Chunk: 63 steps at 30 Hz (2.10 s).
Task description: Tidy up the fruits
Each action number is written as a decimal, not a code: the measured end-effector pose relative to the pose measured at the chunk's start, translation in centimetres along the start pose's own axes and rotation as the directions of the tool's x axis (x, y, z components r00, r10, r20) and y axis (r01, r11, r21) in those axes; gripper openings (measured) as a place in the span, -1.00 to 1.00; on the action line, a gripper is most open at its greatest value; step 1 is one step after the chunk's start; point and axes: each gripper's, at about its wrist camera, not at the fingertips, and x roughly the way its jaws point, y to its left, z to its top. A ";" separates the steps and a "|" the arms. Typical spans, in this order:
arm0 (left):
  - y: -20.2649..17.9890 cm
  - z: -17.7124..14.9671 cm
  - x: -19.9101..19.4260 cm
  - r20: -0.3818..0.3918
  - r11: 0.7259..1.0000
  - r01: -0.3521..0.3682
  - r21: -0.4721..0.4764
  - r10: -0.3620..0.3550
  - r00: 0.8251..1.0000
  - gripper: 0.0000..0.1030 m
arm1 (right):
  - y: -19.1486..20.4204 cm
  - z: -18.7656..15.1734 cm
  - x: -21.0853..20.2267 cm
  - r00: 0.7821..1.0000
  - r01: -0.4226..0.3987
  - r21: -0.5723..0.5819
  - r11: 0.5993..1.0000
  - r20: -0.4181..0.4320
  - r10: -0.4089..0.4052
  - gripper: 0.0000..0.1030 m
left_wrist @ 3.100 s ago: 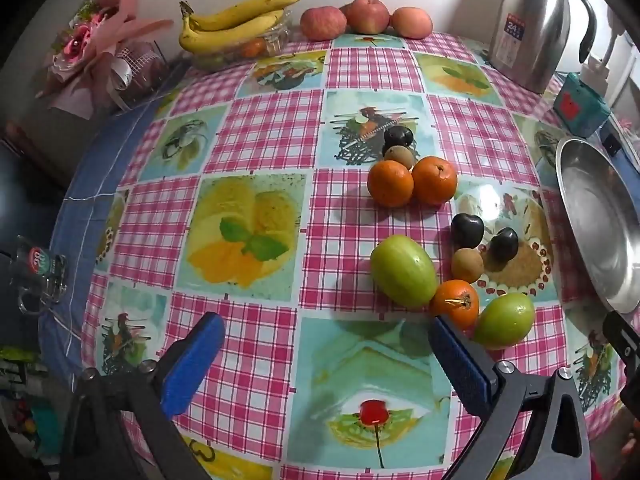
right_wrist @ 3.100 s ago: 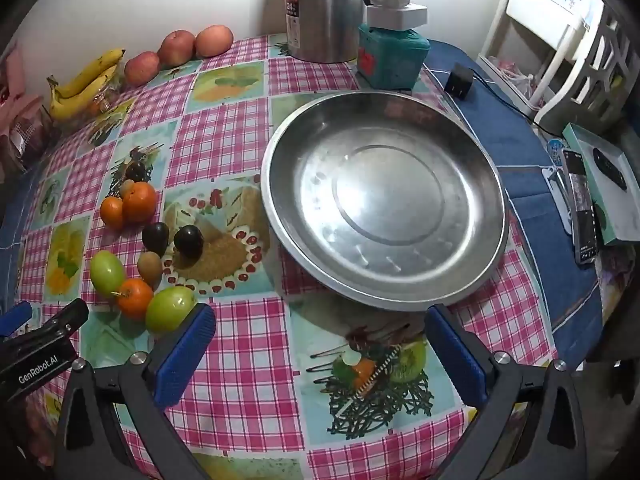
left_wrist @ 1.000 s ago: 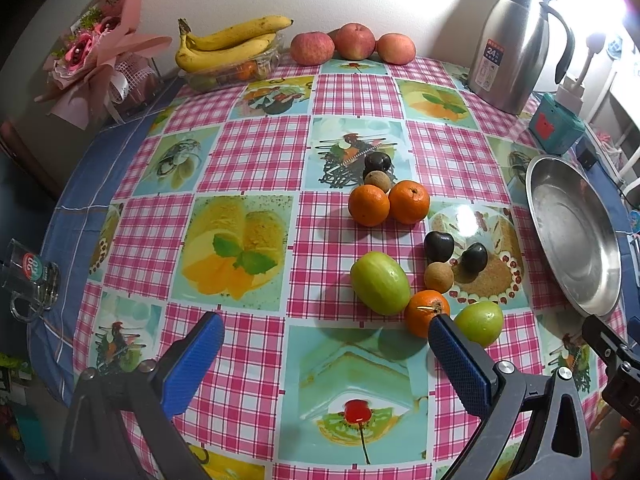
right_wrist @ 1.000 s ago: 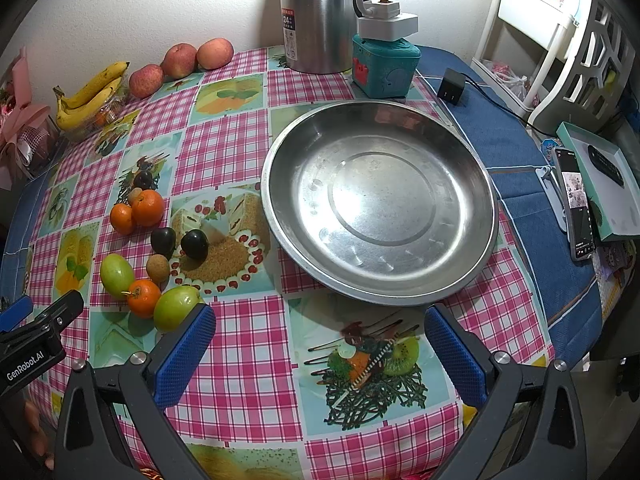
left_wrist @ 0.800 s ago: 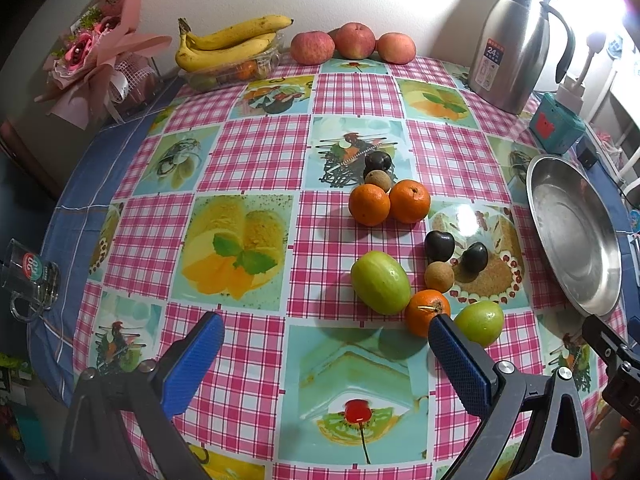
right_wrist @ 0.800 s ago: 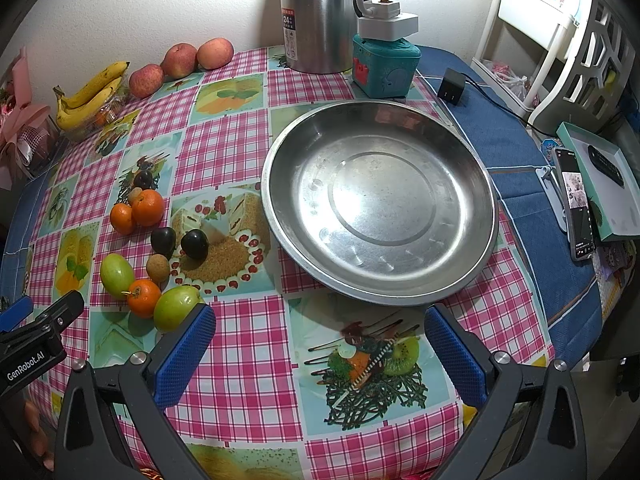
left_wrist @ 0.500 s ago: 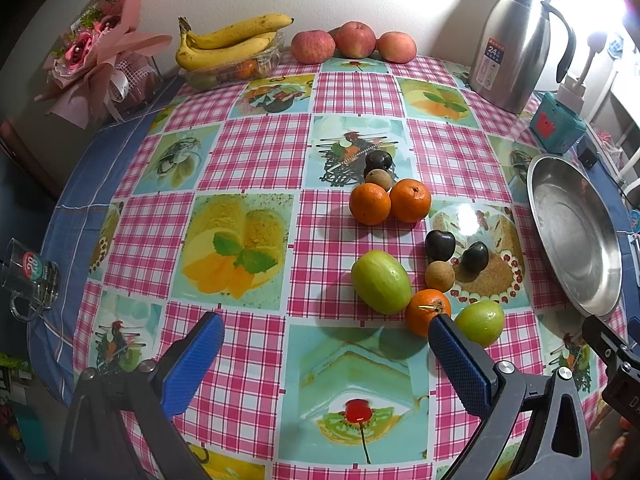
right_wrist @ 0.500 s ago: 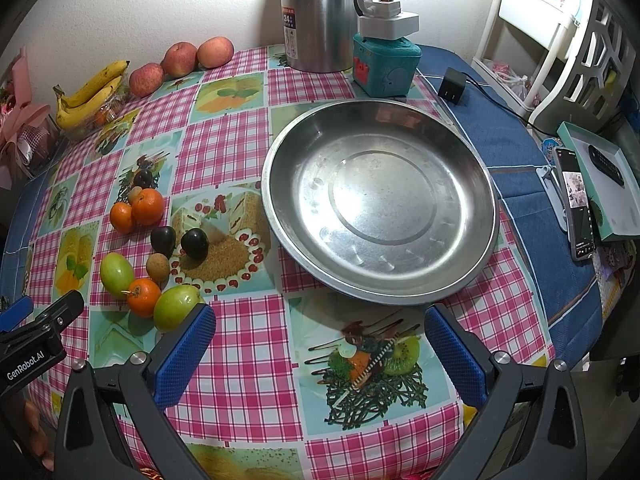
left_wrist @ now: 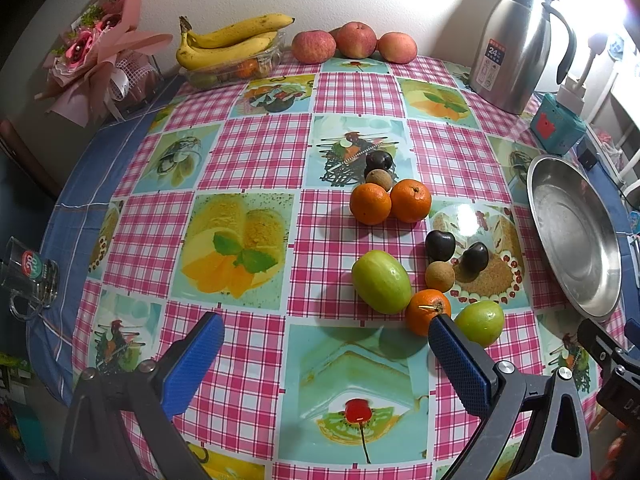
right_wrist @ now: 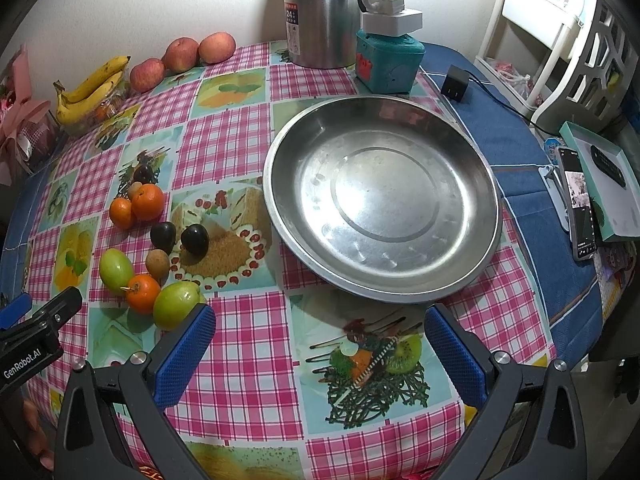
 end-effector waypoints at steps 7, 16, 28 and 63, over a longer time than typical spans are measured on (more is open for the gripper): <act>0.4 0.1 0.3 -0.016 1.000 0.020 -0.019 -0.021 1.000 1.00 | 0.4 -0.1 0.5 1.000 -0.014 -0.015 1.000 -0.018 0.014 1.00; 0.8 1.0 -0.8 0.030 0.997 0.031 -0.068 -0.029 0.999 1.00 | 2.3 0.4 0.1 0.984 -0.178 0.000 0.984 0.008 0.178 1.00; 1.6 2.7 1.3 -0.083 0.974 0.072 -0.213 -0.092 0.992 1.00 | 6.6 1.1 2.7 0.975 -0.198 -0.073 0.977 -0.118 0.189 1.00; -0.8 2.5 8.2 -0.224 0.951 0.189 -0.244 -0.245 0.943 -0.10 | 11.2 0.6 8.3 0.956 -0.224 -0.217 0.950 -0.241 0.170 0.29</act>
